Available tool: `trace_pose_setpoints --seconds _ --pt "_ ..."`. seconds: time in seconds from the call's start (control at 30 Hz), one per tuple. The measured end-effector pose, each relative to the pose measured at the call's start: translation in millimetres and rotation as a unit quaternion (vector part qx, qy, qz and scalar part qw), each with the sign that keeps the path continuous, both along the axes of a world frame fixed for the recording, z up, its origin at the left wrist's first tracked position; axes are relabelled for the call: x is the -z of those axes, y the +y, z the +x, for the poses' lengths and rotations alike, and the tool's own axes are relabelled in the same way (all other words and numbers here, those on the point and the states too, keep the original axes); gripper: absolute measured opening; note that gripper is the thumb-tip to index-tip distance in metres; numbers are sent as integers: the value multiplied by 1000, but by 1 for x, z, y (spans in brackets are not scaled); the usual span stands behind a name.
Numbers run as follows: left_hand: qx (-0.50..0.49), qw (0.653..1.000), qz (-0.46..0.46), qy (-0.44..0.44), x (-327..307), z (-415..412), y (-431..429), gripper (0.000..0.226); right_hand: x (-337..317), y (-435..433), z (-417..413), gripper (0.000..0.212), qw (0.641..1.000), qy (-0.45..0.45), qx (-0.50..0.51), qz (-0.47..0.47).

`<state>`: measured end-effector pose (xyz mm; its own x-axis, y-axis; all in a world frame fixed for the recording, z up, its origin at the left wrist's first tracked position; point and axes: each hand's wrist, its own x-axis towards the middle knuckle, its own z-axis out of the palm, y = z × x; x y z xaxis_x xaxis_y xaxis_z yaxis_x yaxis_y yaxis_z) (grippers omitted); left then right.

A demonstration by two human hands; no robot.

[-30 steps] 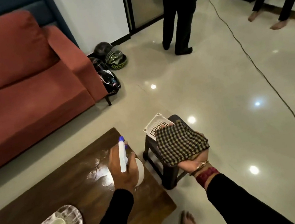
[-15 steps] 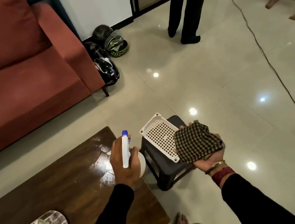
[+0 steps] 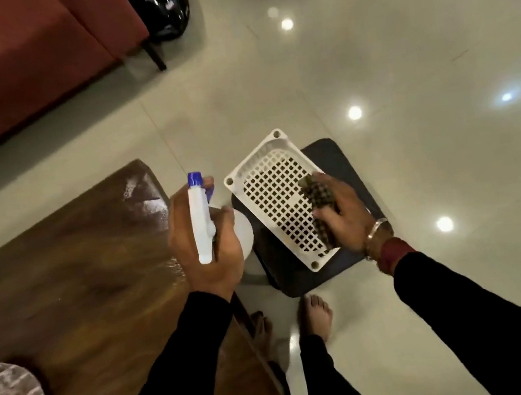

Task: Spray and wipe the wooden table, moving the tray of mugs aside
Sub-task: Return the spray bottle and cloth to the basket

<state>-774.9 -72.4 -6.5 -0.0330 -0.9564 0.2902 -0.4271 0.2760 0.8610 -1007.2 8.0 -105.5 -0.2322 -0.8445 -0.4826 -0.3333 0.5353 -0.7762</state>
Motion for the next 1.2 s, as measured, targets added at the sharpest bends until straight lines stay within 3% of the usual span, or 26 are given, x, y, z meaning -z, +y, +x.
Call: trace_pose_setpoints --seconds 0.03,0.07,0.1,0.33,0.57,0.8,1.2 --pt "-3 1000 -4 6 9 -6 -5 62 18 0 4 78 983 152 -101 8" --pt "-11 1000 -10 8 18 -12 -9 64 35 3 9 84 953 244 -178 13" --pt "-18 1000 -15 6 33 -17 -12 65 53 5 14 86 932 279 -230 28" --pt "-27 1000 3 4 67 -39 -22 56 90 18 22 93 931 294 -217 14" --pt "7 999 33 18 75 -82 -55 30 85 25 36 98 930 295 -214 53" --pt "58 995 77 6 104 -112 -55 33 77 44 56 99 933 291 -202 68" --pt "71 995 71 -15 121 -109 -43 38 82 46 80 93 922 354 -129 84"
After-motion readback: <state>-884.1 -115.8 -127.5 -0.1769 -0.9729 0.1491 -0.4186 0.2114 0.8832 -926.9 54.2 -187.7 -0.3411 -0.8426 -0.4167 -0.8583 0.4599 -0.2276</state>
